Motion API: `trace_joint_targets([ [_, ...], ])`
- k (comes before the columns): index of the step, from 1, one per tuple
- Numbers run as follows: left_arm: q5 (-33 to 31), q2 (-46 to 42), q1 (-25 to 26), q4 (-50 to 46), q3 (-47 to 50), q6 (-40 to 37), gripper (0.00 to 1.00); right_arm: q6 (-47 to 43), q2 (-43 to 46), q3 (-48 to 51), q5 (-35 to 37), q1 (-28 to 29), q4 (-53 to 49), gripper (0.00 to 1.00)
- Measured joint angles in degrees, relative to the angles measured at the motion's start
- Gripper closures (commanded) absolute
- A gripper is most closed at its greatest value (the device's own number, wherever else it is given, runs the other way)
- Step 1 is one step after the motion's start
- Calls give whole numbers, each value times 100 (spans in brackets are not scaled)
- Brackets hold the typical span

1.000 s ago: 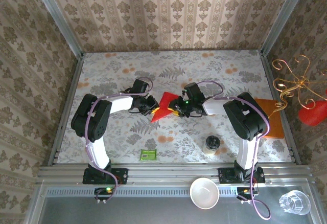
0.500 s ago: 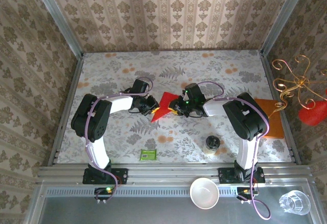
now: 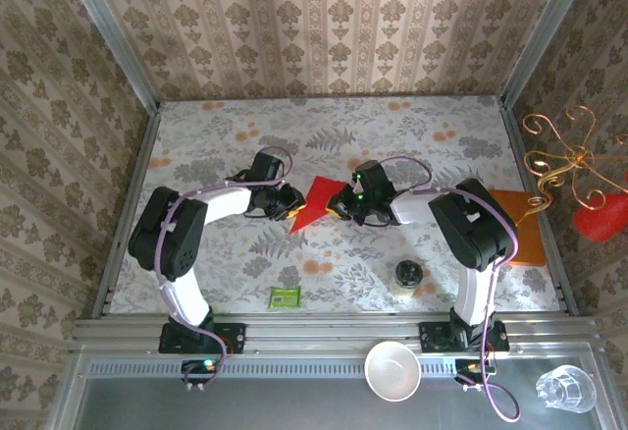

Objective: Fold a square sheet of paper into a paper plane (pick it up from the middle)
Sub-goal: Fold the wing for the fifth time at the center of the table.

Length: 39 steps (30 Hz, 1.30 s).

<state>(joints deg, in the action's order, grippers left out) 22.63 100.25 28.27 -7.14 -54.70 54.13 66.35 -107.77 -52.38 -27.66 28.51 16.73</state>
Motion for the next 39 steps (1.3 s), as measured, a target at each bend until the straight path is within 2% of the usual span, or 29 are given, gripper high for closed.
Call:
trace_joint_targets([
  [7, -407, -769, 389, 151, 271, -951, 49, 160, 404, -7, 24, -149, -155, 97],
  [11, -796, -857, 798, 212, 269, -1655, 39, 249, 474, -50, 24, -225, -385, 97],
  [14, -1064, -846, 1080, 262, 269, -2203, 36, 313, 476, -87, 22, -280, -555, 97],
  [20, -1554, -748, 1578, 658, 302, -3456, 35, 448, 476, -94, -26, -376, -728, 96],
  [26, -1987, -507, 1827, 979, 321, -4470, 37, 592, 476, -94, -164, -476, -796, 96],
  [33, -2446, -195, 2000, 1314, 367, -5213, 42, 765, 476, -94, -350, -577, -793, 95],
  [39, -2726, -31, 2083, 1606, 426, -5528, 53, 903, 476, -94, -461, -619, -772, 95],
])
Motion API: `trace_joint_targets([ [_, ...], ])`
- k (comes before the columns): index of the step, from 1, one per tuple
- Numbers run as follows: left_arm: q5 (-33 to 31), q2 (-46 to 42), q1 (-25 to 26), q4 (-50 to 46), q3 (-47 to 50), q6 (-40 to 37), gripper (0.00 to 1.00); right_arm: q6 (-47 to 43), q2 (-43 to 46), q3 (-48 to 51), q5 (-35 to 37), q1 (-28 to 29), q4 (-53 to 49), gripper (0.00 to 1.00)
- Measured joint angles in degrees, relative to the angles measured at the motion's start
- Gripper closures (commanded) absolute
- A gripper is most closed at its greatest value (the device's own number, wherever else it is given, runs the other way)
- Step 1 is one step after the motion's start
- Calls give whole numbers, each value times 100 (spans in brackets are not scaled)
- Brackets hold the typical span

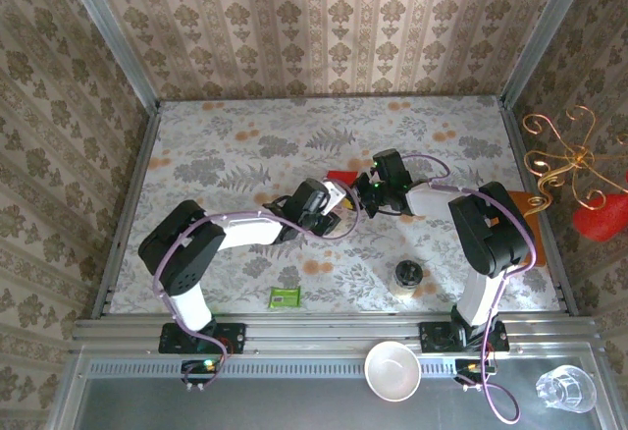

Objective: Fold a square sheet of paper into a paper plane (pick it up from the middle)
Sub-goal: Fold the wing for the fifth time at the center of the table.

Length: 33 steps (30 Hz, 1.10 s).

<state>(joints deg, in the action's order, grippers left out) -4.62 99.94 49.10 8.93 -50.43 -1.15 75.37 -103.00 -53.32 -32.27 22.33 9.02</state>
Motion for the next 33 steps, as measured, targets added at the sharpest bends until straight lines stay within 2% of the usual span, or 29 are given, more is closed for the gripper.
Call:
trace_joint_targets([
  [9, -186, 55, 0, 422, 251, -24, 71, 9, 0, 0, -125, -42, -11, 90],
  [12, -179, 61, 0, 476, 260, -39, 79, -15, 0, 0, -133, -46, -39, 76],
  [16, -92, 74, -28, 546, 284, -44, 88, -61, 22, -11, -170, -92, -127, 53],
  [20, 173, 116, -138, 608, 321, 2, 93, -284, 212, -33, -140, -249, -437, 42],
  [24, 575, 149, -308, 619, 321, 92, 95, -599, 428, -63, -26, -452, -776, 37],
  [33, 1681, 455, -522, 433, 103, 293, 98, -1338, 614, -74, 420, -739, -1532, 36],
])
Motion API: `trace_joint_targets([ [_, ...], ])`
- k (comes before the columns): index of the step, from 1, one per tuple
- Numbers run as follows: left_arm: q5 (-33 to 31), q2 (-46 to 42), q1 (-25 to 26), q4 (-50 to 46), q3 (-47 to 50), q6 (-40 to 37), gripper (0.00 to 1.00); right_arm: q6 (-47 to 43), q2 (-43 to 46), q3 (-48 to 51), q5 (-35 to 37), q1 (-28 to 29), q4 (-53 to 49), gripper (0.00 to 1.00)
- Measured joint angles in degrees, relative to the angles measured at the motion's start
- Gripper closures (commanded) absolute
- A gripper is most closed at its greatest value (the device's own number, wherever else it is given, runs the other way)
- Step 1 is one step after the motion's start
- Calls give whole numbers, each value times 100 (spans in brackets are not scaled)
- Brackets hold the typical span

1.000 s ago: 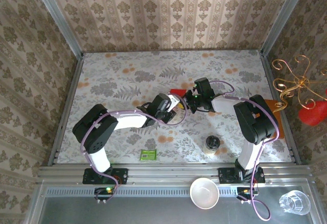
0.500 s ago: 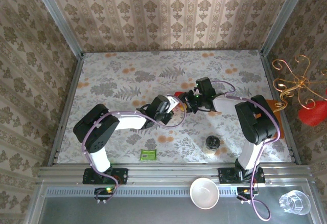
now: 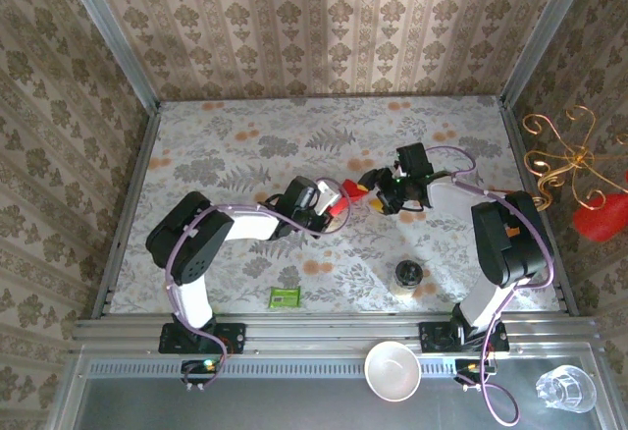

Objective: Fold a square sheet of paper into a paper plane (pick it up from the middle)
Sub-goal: Fold the wing for the fifth time at the center of the table.

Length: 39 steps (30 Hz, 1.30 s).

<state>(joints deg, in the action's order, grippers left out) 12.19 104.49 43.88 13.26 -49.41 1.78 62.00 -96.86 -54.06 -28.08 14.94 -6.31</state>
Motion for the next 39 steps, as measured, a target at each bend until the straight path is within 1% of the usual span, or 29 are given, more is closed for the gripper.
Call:
trace_joint_targets([
  [7, 767, 173, -249, -269, -293, 339, 100, -472, 28, 26, 210, -24, -181, 35],
  [16, 1488, 308, -632, -1215, -1045, 920, 100, -1519, 144, 72, 267, -44, -184, 33],
  [23, 1893, 702, -695, -1985, -1692, 1163, 100, -2157, 144, 72, 280, 85, -184, 30],
  [32, 2181, 1078, -686, -2780, -2269, 1257, 100, -2439, -166, 37, 284, 343, -164, 29],
  [39, 2505, 1220, -739, -2962, -2422, 1547, 100, -2481, -439, -120, 289, 426, -160, 30],
])
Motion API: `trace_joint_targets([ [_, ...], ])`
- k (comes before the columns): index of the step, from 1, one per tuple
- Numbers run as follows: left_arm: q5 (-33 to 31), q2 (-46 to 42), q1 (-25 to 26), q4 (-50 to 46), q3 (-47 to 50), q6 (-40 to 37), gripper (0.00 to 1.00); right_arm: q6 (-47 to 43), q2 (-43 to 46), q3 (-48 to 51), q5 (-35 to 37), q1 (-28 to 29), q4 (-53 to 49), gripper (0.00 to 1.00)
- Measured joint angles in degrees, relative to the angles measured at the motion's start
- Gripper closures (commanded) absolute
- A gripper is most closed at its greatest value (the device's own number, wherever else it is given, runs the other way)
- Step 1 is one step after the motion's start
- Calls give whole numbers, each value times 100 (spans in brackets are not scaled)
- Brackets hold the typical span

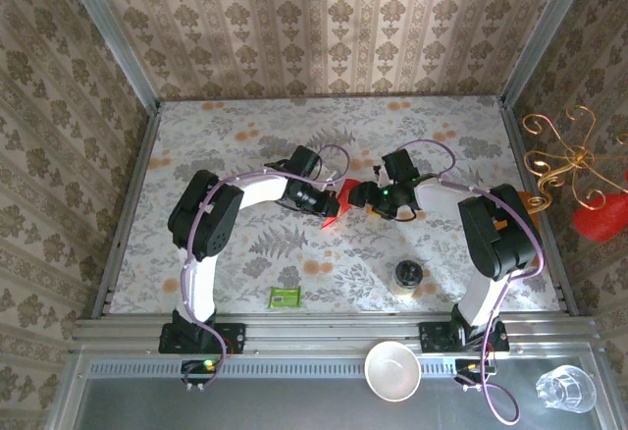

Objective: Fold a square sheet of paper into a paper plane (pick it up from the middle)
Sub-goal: Fold the wing for the fifth time at the center of the table.

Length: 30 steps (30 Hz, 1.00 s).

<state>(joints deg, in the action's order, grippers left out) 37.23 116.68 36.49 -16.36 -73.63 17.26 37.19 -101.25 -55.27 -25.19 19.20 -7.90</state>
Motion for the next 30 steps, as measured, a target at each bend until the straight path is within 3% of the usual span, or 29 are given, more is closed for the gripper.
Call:
trace_joint_targets([
  [30, 1084, 68, -323, 2033, 1086, 1534, 100, -157, -597, -579, 11, 72, -9, 35],
])
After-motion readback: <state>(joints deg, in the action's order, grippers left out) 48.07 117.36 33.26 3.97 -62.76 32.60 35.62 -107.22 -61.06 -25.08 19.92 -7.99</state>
